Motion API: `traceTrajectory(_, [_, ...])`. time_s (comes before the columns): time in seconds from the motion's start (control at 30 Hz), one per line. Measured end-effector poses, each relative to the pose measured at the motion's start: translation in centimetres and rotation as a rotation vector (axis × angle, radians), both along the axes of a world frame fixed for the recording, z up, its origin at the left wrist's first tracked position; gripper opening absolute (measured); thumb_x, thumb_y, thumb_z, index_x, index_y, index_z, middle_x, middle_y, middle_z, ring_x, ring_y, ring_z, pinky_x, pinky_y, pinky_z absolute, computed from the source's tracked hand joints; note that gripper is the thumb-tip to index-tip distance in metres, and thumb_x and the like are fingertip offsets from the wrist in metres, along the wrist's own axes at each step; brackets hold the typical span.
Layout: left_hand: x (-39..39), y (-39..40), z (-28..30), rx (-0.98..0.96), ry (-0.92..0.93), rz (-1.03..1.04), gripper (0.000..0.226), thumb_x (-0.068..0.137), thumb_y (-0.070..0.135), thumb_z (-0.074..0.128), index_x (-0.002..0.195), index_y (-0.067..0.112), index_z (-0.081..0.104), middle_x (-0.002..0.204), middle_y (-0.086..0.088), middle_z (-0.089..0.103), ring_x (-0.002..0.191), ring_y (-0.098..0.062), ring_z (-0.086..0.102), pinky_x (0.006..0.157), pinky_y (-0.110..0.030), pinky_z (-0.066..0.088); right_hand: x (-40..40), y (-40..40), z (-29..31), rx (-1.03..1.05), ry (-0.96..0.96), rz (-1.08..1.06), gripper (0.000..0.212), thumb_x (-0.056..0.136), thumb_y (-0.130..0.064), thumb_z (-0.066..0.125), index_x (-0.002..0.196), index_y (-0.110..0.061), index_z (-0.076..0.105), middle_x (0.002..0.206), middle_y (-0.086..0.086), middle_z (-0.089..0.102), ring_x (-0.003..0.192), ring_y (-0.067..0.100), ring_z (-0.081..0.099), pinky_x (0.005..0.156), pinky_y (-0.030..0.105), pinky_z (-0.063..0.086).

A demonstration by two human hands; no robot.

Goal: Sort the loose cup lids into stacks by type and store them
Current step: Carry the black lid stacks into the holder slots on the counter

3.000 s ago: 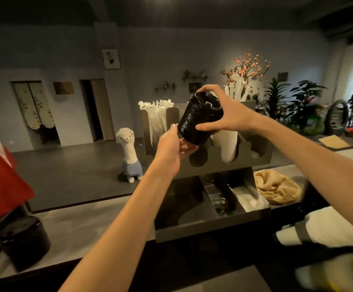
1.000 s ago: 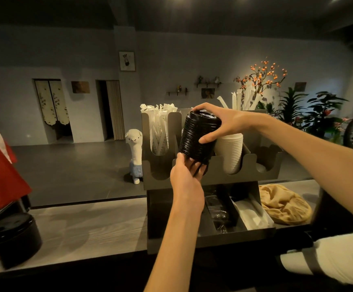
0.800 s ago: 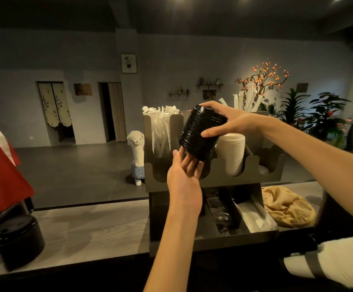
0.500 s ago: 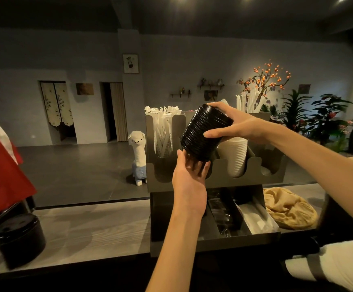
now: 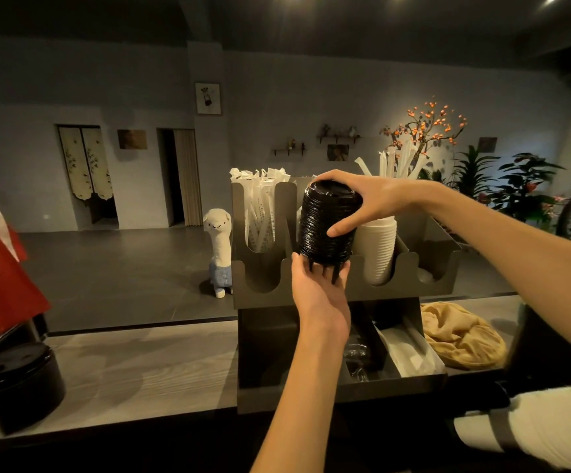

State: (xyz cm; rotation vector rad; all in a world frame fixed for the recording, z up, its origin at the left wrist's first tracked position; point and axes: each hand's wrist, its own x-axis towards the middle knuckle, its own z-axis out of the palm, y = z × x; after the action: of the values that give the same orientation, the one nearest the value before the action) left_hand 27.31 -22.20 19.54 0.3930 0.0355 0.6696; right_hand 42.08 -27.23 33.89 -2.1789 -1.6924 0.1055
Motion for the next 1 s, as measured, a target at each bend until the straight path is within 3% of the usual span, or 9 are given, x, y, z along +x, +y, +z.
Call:
traceTrajectory(0.17, [0.1, 0.0, 0.4, -0.085, -0.073, -0.036, 0.048, 0.110, 0.041, 0.033, 0.144, 0.014, 0.054, 0.140, -0.012, 0.063, 0.136, -0.026, 0.054, 0.122, -0.049, 0.032, 0.0, 0.2, -0.3, 0.024, -0.002, -0.013, 0.093, 0.081, -0.035, 0.085, 0.155, -0.033, 0.029, 0.146, -0.006, 0.045, 0.132, 0.017, 0.047, 0.104, 0.032, 0.046])
traceTrajectory(0.33, [-0.3, 0.2, 0.9, -0.092, -0.057, -0.050, 0.045, 0.110, 0.038, 0.035, 0.138, 0.011, 0.057, 0.138, -0.013, 0.064, 0.134, -0.026, 0.055, 0.123, -0.046, 0.031, 0.0, -0.2, -1.0, 0.072, 0.002, 0.017, 0.101, 0.072, -0.048, 0.085, 0.154, -0.035, 0.028, 0.144, -0.008, 0.047, 0.130, 0.015, 0.050, 0.104, 0.030, 0.048])
traceTrajectory(0.47, [-0.3, 0.2, 0.9, 0.026, -0.006, 0.007, 0.048, 0.110, 0.042, 0.032, 0.142, 0.015, 0.056, 0.140, -0.010, 0.063, 0.134, -0.023, 0.055, 0.121, -0.038, 0.034, -0.6, -0.7, -1.0, 0.129, 0.032, 0.022, 0.096, 0.069, -0.046, 0.083, 0.150, -0.038, 0.031, 0.135, -0.023, 0.045, 0.122, -0.001, 0.050, 0.088, 0.007, 0.045])
traceTrajectory(0.53, [-0.5, 0.4, 0.9, 0.107, -0.008, 0.052, 0.048, 0.111, 0.044, 0.030, 0.143, 0.018, 0.055, 0.139, -0.008, 0.065, 0.133, -0.021, 0.056, 0.119, -0.036, 0.036, -1.0, -1.1, -0.9, 0.167, 0.059, 0.008, 0.095, 0.068, -0.045, 0.083, 0.146, -0.040, 0.030, 0.131, -0.028, 0.042, 0.119, -0.006, 0.048, 0.083, 0.002, 0.044])
traceTrajectory(0.67, [-1.6, 0.6, 1.1, 0.336, 0.032, 0.152, 0.046, 0.110, 0.043, 0.032, 0.146, 0.023, 0.054, 0.138, 0.000, 0.066, 0.132, -0.013, 0.058, 0.115, -0.031, 0.039, -1.6, -2.4, -0.7, 0.245, 0.152, -0.024, 0.099, 0.065, -0.043, 0.088, 0.146, -0.039, 0.032, 0.134, -0.014, 0.051, 0.120, 0.005, 0.055, 0.088, 0.017, 0.050])
traceTrajectory(0.8, [-2.7, 1.7, 0.6, 0.571, 0.087, 0.265, 0.039, 0.107, 0.031, 0.046, 0.146, 0.033, 0.051, 0.143, 0.010, 0.060, 0.133, -0.007, 0.055, 0.116, -0.030, 0.039, -3.1, -3.4, -1.4, 0.366, 0.302, -0.040, 0.094, 0.064, -0.035, 0.088, 0.142, -0.030, 0.037, 0.127, -0.007, 0.058, 0.113, 0.008, 0.061, 0.078, 0.013, 0.056])
traceTrajectory(0.9, [-3.5, 2.6, 0.3, 0.814, 0.106, 0.397, 0.037, 0.108, 0.028, 0.045, 0.142, 0.041, 0.052, 0.132, 0.026, 0.064, 0.129, 0.009, 0.052, 0.103, -0.010, 0.043, -4.3, -3.7, -3.5, 0.506, 0.488, 0.056, 0.088, 0.070, -0.019, 0.091, 0.143, -0.028, 0.043, 0.134, -0.005, 0.057, 0.120, 0.013, 0.062, 0.084, 0.027, 0.061])
traceTrajectory(1.0, [-4.1, 2.9, 0.7, 0.829, 0.098, 0.462, 0.032, 0.106, 0.023, 0.048, 0.127, 0.046, 0.057, 0.119, 0.034, 0.068, 0.121, 0.017, 0.054, 0.091, -0.003, 0.045, -5.5, -3.0, -5.7, 0.663, 0.629, 0.138, 0.081, 0.073, -0.005, 0.085, 0.143, -0.023, 0.048, 0.140, 0.001, 0.055, 0.125, 0.020, 0.061, 0.081, 0.040, 0.063])
